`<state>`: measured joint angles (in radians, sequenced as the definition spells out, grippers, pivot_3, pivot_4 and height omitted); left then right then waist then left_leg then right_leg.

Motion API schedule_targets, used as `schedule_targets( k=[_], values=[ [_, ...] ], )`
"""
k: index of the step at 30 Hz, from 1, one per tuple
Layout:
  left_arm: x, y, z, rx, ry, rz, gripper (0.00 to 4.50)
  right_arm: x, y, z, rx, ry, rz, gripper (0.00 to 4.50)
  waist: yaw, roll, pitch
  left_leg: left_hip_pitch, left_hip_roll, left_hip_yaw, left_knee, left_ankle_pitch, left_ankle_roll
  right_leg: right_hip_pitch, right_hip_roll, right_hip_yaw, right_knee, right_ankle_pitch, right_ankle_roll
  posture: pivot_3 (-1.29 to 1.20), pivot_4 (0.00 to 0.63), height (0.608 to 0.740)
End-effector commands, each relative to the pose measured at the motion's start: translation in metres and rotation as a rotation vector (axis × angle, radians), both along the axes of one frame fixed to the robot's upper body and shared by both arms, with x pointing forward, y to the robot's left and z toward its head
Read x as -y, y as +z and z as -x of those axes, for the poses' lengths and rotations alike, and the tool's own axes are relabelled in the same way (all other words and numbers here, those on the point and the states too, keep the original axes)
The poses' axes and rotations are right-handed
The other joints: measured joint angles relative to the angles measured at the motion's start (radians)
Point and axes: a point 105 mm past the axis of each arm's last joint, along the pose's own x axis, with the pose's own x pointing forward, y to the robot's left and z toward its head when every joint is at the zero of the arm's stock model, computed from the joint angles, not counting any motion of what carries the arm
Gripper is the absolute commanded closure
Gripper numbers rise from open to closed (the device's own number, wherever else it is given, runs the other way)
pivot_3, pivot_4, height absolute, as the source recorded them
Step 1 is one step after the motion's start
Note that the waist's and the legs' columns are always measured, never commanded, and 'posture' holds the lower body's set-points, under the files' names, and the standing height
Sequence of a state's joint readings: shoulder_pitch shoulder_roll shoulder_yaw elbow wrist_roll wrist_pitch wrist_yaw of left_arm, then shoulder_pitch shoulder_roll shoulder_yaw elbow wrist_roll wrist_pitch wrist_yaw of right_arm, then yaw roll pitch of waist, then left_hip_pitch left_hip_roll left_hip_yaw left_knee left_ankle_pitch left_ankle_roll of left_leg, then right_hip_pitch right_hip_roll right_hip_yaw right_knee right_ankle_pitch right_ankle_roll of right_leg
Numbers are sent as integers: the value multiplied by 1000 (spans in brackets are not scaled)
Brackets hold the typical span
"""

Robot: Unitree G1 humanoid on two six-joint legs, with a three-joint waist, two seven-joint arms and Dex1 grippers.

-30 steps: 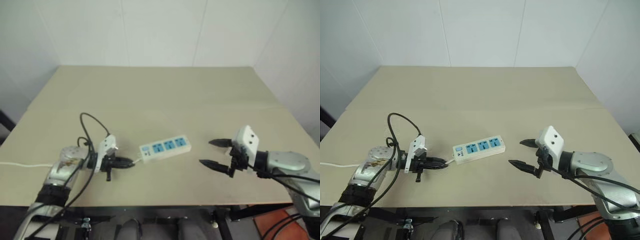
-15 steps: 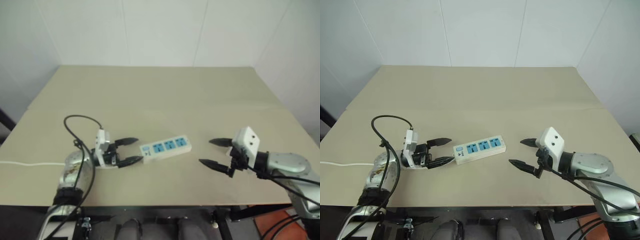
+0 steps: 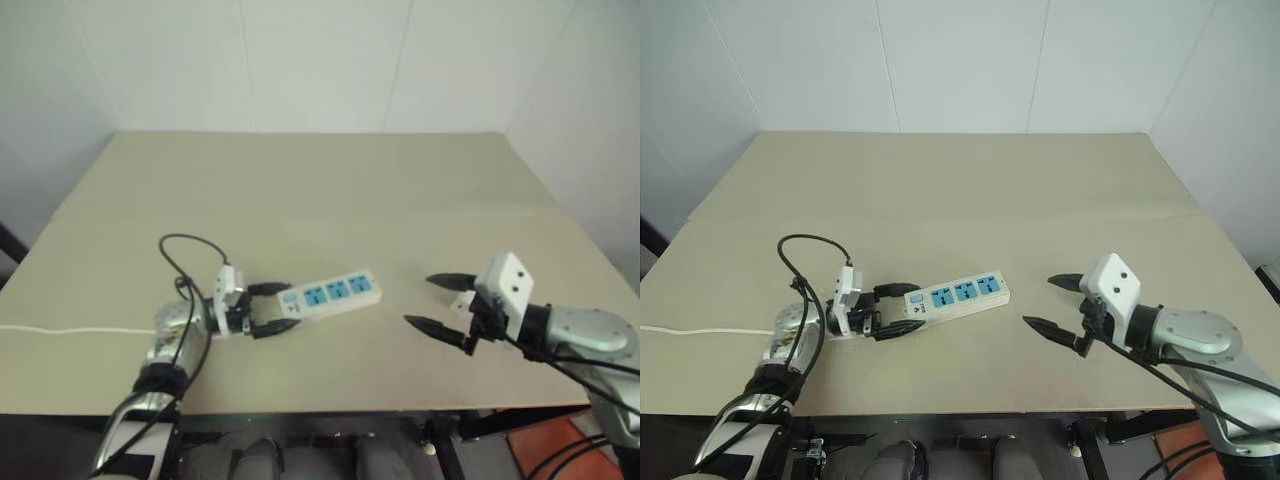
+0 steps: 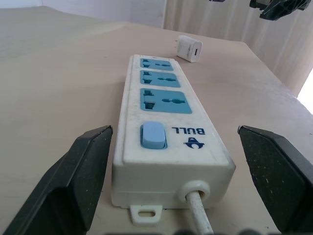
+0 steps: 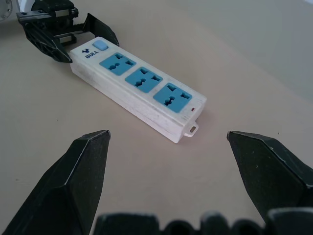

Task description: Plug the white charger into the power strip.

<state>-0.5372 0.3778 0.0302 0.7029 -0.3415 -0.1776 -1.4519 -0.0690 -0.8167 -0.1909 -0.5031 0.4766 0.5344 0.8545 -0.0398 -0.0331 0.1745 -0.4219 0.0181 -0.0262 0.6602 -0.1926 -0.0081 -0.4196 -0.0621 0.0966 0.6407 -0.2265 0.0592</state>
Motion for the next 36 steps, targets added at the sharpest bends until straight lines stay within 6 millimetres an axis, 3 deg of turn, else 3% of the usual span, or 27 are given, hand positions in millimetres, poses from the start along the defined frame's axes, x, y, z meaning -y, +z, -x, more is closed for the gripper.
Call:
schedule_targets(
  k=[1,8,13,15,20,24,28,32,36],
  values=[
    [6,-5,2,24,-13,-21,46,3,14,2,58,-17,11,0,0,0,0,0,0,0,0,0,0,0,0,0,0,0,0,0,150,740],
    [9,-11,-6,81,59,-52,46,2,16,1,67,-26,7,0,8,1,-3,2,0,0,0,0,0,3,0,0,0,-1,1,0,150,740],
    [10,-15,-6,59,54,-61,1254,5,16,2,58,-26,25,0,8,2,-3,2,0,0,0,0,0,3,0,0,0,-2,4,0,150,740],
    [10,-16,-4,45,34,-70,1256,9,17,2,53,-24,50,0,7,2,-4,2,0,0,0,0,0,3,0,0,0,-2,4,0,150,740],
    [10,-18,-3,56,12,-104,1256,38,20,-7,104,5,327,0,7,2,-4,2,0,0,0,0,0,3,0,0,-1,-3,4,0,150,740],
    [13,-18,-2,50,-23,-107,1256,61,33,-20,198,210,696,0,2,3,-4,4,0,1,0,0,0,4,0,0,-1,-3,5,0,150,740],
    [15,-14,-4,57,-31,-109,1256,61,32,-31,272,549,1000,0,-10,3,-4,11,1,2,-2,0,0,10,0,0,-5,-4,5,0,150,740],
    [17,-8,-5,58,-43,-80,1256,55,17,-37,247,835,1165,0,-9,3,-3,14,1,1,-4,-1,0,16,0,0,-12,-3,6,0,150,740],
    [18,-12,-3,71,-39,-98,1256,56,-1,-47,222,962,1256,0,-2,3,-3,12,1,1,-4,-1,0,15,0,0,-12,-2,5,0,150,740]
  ],
)
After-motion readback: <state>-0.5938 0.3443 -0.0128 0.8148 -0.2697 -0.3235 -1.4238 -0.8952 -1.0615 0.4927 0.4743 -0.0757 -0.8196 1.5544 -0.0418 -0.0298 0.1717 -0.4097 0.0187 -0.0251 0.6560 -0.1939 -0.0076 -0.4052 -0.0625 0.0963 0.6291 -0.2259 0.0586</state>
